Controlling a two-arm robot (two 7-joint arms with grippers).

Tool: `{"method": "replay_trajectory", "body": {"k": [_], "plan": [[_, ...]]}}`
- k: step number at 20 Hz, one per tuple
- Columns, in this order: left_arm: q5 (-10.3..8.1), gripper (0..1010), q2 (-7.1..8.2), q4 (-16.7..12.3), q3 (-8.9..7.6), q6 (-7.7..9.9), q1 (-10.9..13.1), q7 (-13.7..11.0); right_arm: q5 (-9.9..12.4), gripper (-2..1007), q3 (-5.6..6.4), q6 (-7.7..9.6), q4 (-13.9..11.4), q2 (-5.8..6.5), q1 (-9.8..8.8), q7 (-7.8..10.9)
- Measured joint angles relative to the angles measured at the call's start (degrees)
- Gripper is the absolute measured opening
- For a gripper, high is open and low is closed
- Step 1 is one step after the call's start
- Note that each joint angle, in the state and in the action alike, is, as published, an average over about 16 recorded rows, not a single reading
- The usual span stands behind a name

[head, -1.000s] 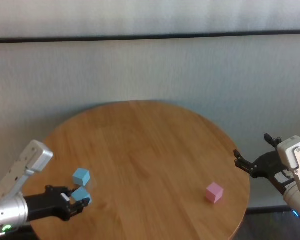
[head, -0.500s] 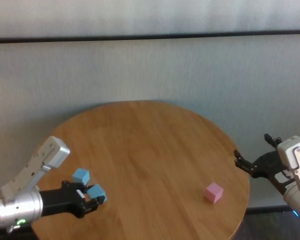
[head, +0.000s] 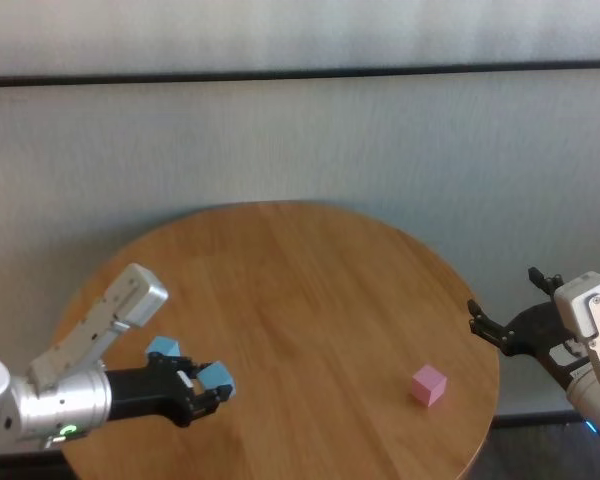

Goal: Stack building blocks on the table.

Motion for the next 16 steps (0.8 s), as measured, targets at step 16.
{"method": "replay_trajectory", "body": {"k": [16], "plan": [[3.46,394,-6.46,9.14,4.34,-1.64,-5.73,-2.23,0.0,1005,0.0,0.0,0.0,0.0,0.0,0.0]]}}
